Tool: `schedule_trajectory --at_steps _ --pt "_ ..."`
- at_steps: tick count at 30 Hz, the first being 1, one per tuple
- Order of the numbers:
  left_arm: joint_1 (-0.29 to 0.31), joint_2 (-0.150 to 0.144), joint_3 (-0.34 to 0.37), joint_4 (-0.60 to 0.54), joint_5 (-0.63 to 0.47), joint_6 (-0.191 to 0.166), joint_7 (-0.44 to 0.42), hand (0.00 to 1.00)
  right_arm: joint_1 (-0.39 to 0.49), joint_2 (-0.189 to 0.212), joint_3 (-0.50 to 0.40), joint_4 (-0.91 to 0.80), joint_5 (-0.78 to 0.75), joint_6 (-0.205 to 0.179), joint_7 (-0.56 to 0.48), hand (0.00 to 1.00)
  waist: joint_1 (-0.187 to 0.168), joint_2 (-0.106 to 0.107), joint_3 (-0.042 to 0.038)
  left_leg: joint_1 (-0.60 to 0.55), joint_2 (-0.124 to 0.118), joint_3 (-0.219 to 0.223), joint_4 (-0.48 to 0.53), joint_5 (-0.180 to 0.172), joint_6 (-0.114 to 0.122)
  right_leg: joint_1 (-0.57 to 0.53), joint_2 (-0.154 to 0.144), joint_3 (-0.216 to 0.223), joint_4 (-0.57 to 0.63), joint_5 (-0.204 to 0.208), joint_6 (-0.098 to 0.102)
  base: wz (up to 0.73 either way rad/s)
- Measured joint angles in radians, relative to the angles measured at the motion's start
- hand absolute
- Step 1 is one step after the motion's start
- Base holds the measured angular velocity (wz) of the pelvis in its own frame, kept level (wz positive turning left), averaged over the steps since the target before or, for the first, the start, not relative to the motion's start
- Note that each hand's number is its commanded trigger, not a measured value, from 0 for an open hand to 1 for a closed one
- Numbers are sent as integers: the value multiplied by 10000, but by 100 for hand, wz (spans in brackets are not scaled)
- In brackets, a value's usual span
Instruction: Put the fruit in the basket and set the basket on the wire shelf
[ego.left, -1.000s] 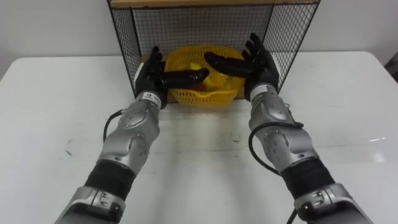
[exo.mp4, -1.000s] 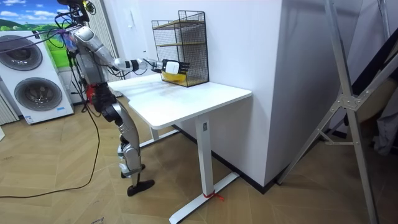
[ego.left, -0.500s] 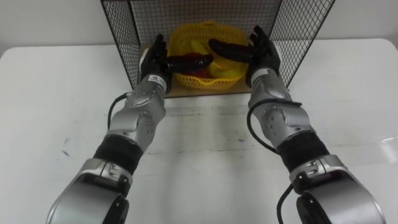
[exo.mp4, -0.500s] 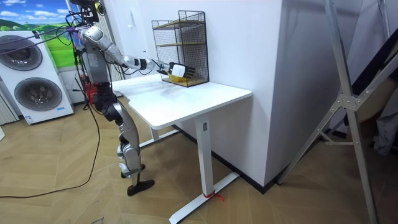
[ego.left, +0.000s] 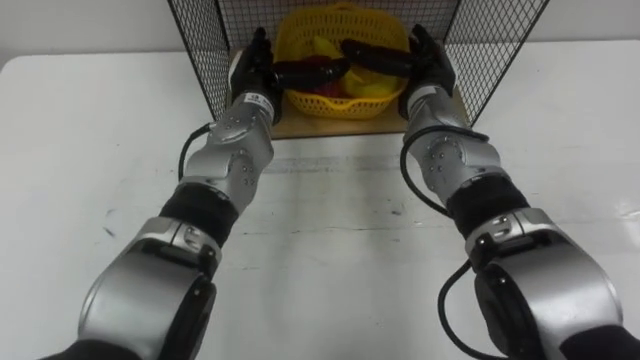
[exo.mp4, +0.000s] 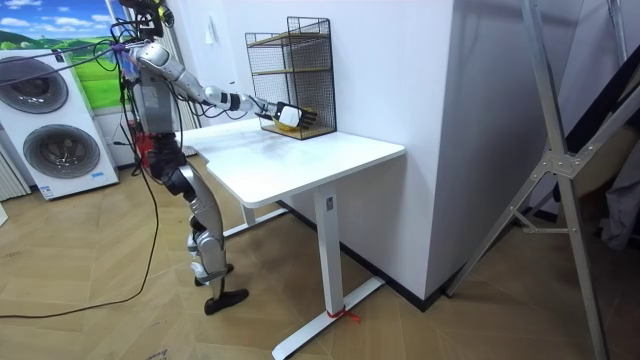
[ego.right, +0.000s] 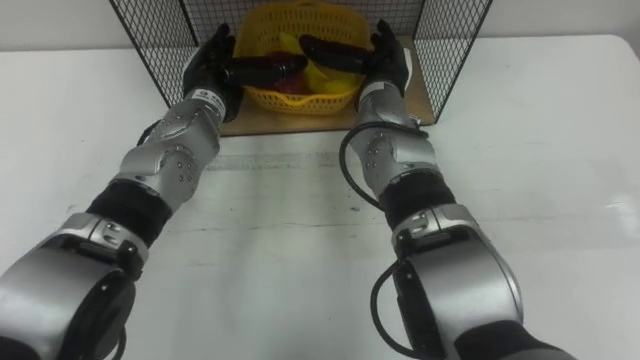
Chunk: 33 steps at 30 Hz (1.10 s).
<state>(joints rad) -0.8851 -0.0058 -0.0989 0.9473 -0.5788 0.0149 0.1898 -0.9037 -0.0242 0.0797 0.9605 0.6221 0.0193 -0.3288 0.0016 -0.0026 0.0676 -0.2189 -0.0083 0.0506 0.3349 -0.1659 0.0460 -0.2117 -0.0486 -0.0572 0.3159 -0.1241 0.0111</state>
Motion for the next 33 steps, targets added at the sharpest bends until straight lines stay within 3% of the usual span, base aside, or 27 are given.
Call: schedule_trajectory --at_steps 6,10,15,19,30,32,33 --pt "2 33 -2 22 -66 -6 -58 0 13 -205 78 128 -46 -37 235 0 -67 81 3 18 -33 16 -42 24 38 29 -29 -40 -8 11 19 1" --pt "1 242 9 199 -784 -3 -49 0 11 -277 60 543 -26 -101 665 0 -239 134 -4 215 -37 26 -132 41 47 202 -49 -90 -53 9 21 0" --pt "1 294 66 313 -1349 -4 -45 0 11 -554 61 933 78 -87 1004 0 -245 151 -8 362 -43 30 -170 48 53 321 -94 -105 -66 6 27 -1" --pt "2 439 66 346 -1385 58 -45 0 12 -608 59 951 139 -20 1074 0 -249 162 -17 403 -47 65 -190 48 53 340 -44 -38 -71 4 30 -2" --pt "12 931 64 326 -1742 217 -45 0 19 -871 67 937 463 44 1217 0 -258 291 -306 1183 -55 185 -511 53 57 950 -51 -3 -140 -33 76 -2" --pt "115 932 62 279 -1706 226 -45 0 45 -877 69 909 586 44 1212 0 -229 256 -464 1436 -60 230 -647 67 55 1201 -46 11 -282 -33 75 -4" --pt "127 927 62 270 -1707 243 -45 0 62 -877 69 883 661 44 1213 0 -244 237 -484 1511 -60 222 -664 67 55 1288 -46 -1 -313 -33 76 0"
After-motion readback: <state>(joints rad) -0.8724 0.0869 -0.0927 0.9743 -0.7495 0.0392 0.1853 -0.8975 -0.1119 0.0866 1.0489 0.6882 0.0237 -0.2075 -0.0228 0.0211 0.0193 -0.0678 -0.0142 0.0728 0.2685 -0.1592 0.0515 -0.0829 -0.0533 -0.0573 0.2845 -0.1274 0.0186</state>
